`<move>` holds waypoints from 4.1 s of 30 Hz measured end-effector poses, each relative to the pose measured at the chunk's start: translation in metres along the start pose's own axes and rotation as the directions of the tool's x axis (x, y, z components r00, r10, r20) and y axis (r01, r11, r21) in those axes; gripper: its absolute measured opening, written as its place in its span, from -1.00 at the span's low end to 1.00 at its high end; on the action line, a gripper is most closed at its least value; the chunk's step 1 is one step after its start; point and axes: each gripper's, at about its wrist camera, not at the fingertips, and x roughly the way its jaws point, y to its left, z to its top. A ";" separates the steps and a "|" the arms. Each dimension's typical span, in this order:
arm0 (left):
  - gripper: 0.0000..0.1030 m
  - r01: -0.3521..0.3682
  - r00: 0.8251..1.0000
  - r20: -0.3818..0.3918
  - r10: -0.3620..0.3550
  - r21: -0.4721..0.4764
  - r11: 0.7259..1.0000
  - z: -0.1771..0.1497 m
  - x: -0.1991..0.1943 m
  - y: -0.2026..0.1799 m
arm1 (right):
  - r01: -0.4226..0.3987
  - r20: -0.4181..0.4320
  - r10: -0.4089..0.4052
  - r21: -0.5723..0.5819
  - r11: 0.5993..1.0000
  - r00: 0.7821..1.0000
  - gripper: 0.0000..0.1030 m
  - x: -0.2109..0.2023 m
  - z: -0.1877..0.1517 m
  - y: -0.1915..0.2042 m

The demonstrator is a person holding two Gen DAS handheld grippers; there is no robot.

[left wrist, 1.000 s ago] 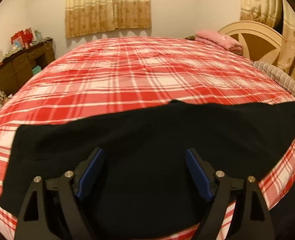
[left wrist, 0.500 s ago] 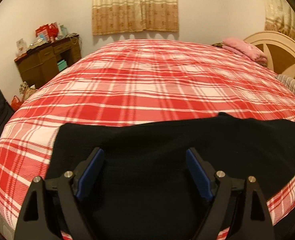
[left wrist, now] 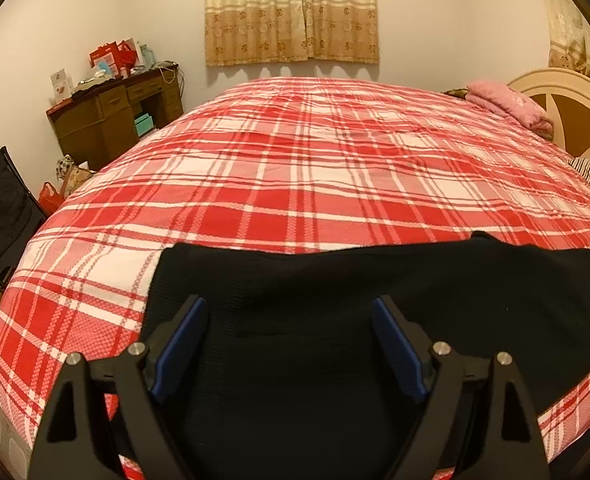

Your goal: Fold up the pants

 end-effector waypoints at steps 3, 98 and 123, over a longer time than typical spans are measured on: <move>0.69 0.001 1.000 -0.002 -0.001 0.003 1.000 0.000 0.000 -0.001 | -0.050 0.020 0.052 -0.058 0.997 0.998 -0.67 -0.008 0.001 0.028; -0.79 0.621 0.763 -0.242 -0.600 0.013 0.784 0.015 -0.008 -0.246 | -0.457 -0.218 0.402 -0.429 0.779 0.890 0.10 0.077 -0.130 0.171; -0.08 0.571 0.809 -0.240 -0.536 0.110 0.813 -0.009 -0.005 -0.244 | -0.334 -0.306 0.191 -0.533 0.777 0.933 0.18 0.126 -0.129 0.200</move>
